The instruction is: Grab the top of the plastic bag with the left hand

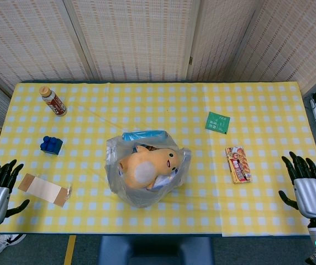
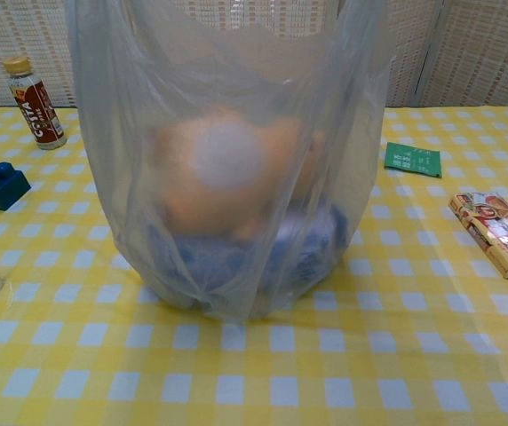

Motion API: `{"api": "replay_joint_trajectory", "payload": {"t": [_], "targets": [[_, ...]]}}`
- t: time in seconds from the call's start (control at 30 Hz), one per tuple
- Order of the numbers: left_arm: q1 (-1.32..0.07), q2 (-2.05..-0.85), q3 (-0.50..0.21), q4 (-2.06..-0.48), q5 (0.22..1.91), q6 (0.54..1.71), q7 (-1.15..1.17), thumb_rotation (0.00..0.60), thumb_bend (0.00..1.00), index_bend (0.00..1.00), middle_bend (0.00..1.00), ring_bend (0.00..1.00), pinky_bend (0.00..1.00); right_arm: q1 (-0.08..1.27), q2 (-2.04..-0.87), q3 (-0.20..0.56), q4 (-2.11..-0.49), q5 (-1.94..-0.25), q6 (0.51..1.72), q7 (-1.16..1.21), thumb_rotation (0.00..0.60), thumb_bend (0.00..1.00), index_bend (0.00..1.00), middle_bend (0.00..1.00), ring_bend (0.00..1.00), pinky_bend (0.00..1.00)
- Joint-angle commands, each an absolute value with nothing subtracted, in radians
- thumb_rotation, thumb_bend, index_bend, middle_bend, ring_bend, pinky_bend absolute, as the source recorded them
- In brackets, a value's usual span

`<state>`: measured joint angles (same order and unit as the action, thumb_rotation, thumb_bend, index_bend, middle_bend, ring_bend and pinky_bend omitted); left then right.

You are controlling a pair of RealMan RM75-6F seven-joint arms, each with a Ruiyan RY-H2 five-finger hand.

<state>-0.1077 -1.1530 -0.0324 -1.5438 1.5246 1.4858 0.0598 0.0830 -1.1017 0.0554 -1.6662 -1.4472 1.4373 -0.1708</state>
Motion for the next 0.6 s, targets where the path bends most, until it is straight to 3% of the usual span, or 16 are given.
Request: {"api": "replay_joint_trajectory", "payload": {"t": [0.03, 0.27, 0.37, 0.5, 0.6], "targets": [[-0.112, -1.154, -0.034, -1.548, 1.507, 1.465, 0.058, 0.600, 0.22, 0.03, 0.02, 0.00, 0.01, 0.080, -1.107, 0.056, -1.656, -1.456, 1.447, -0.160, 0.600, 0.29, 0.00, 0.00, 0.00, 0.00], [-0.124, -1.133, -0.035, -1.577, 1.492, 1.424, -0.054, 0.600, 0.22, 0.08, 0.03, 0.00, 0.04, 0.074, -1.103, 0.055, -1.649, -1.462, 1.456, -0.149, 0.600, 0.29, 0.00, 0.00, 0.00, 0.00], [-0.126, -1.095, -0.030, -1.616, 1.521, 1.427, -0.202, 0.600, 0.22, 0.08, 0.05, 0.02, 0.07, 0.070, -1.106, 0.053, -1.649, -1.465, 1.464, -0.150, 0.600, 0.29, 0.00, 0.00, 0.00, 0.00], [-0.134, -1.039, 0.007, -1.609, 1.649, 1.462, -0.526, 0.600, 0.22, 0.07, 0.06, 0.04, 0.12, 0.079, -1.112, 0.047, -1.650, -1.477, 1.448, -0.151, 0.600, 0.29, 0.00, 0.00, 0.00, 0.00], [-0.167, -0.998, 0.047, -1.576, 1.752, 1.488, -0.898, 0.600, 0.22, 0.05, 0.06, 0.03, 0.12, 0.081, -1.105, 0.039, -1.656, -1.493, 1.443, -0.141, 0.600, 0.29, 0.00, 0.00, 0.00, 0.00]]}}
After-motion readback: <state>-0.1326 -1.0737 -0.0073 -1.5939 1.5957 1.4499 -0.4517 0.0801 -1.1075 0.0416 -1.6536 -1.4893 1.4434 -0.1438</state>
